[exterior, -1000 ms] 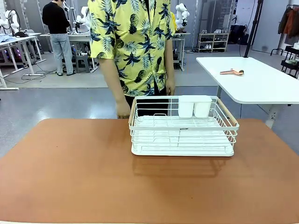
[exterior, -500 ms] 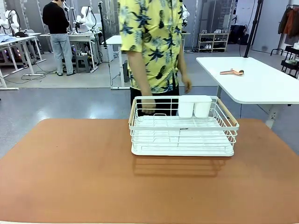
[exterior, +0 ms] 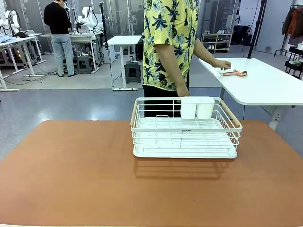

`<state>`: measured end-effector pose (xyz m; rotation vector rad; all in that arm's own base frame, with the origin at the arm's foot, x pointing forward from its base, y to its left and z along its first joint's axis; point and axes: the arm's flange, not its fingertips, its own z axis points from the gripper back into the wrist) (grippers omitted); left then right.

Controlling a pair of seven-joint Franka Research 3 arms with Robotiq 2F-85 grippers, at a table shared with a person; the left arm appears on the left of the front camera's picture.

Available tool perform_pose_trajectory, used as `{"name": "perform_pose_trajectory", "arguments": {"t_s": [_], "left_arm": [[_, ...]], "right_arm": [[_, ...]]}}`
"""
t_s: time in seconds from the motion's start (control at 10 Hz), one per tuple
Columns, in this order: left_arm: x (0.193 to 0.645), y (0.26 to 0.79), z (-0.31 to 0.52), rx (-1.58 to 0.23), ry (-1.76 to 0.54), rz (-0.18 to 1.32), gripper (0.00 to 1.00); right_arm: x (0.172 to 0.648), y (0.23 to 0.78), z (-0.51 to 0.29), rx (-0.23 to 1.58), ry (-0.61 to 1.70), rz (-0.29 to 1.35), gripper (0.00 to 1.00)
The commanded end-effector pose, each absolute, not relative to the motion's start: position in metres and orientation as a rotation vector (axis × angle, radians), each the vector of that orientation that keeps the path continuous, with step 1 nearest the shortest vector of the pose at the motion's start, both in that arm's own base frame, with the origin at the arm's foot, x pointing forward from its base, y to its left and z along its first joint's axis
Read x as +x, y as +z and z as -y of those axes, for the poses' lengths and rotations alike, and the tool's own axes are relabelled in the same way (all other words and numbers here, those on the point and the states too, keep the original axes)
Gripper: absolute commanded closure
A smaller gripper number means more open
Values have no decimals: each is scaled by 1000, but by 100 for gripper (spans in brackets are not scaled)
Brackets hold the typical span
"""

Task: Clean the table.
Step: Pick up the Lint Roller when the human hands it over.

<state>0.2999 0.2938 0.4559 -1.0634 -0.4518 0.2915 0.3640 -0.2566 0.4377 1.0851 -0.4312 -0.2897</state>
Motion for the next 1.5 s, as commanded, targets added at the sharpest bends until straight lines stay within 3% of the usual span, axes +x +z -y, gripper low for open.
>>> {"name": "perform_pose_trajectory", "arguments": {"t_s": [0.0, 1.4], "left_arm": [[297, 457, -294, -1082, 272, 477, 0], [297, 457, -294, -1082, 272, 477, 0]], "right_arm": [[365, 439, 257, 1101, -280, 446, 0], [365, 439, 257, 1101, -280, 446, 0]]}}
